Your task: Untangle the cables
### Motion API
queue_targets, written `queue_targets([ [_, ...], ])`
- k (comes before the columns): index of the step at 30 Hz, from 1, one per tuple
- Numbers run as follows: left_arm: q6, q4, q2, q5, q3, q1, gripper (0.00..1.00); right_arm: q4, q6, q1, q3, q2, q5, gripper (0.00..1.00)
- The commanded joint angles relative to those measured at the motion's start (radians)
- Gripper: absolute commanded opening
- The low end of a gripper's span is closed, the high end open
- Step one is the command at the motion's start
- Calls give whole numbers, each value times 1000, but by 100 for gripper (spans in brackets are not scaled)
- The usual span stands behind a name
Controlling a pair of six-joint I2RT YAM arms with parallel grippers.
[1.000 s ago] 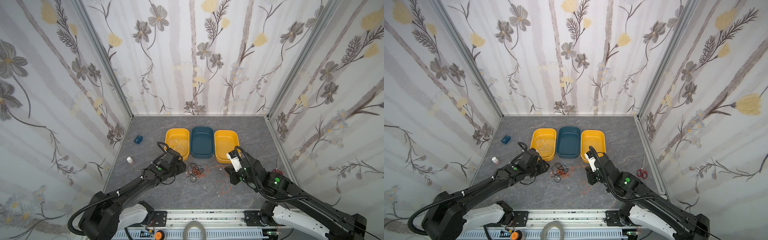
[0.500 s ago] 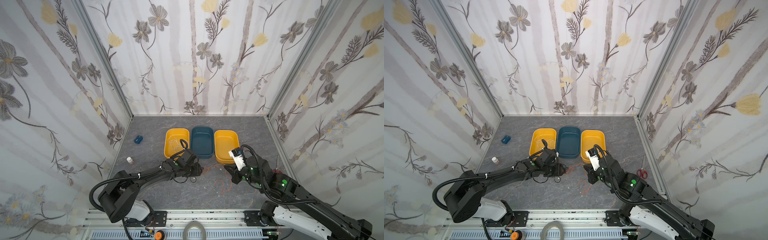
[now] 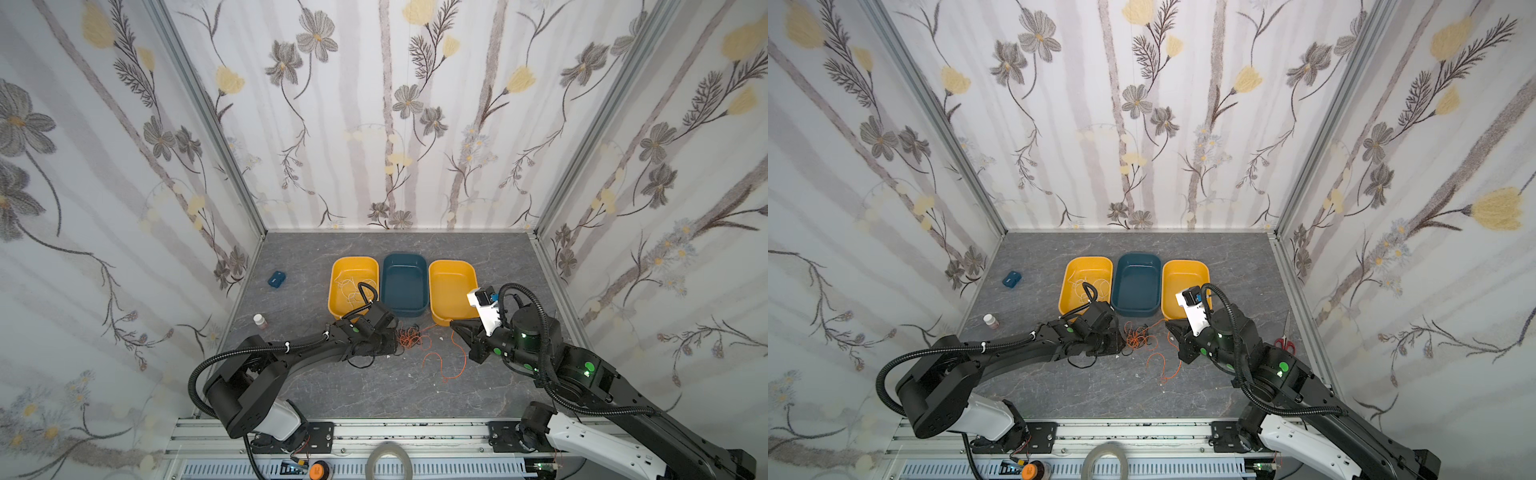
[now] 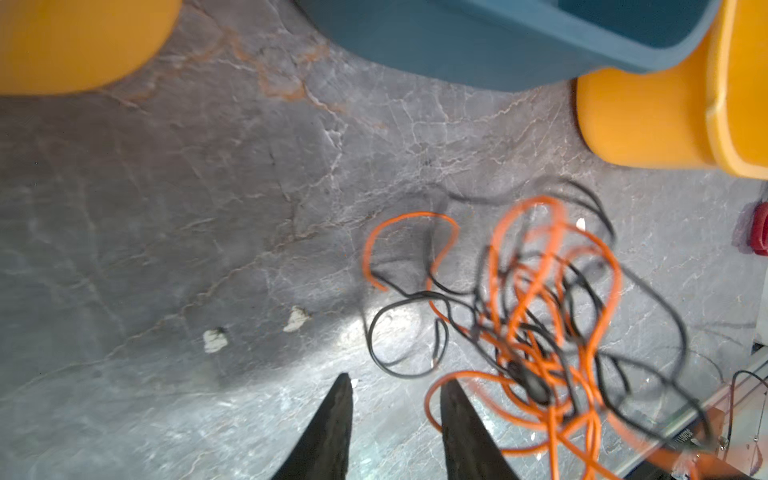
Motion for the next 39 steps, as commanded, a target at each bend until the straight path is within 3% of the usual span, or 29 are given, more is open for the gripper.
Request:
queue_targets([
  [1, -20, -13, -18, -44, -14, 14, 32, 6, -22, 0, 18, -19, -3, 0],
  [10, -9, 8, -44, -14, -25, 38, 10, -1, -20, 0, 33, -37, 0, 0],
  [14, -9, 11, -61, -9, -44, 50, 0, -37, -33, -1, 55, -43, 60, 0],
  [20, -9, -3, -114, -21, -86, 74, 0, -140, -21, -16, 104, -46, 277, 0],
  [29, -9, -49, -209, -41, -153, 124, 0, -268, 57, -111, 131, -43, 429, 0],
  [34, -9, -87, -277, -53, -181, 152, 0, -309, 84, -188, 124, -17, 373, 0],
  [39, 16, -73, -313, 10, -184, 155, 0, -244, 65, -188, 77, 42, 118, 0],
])
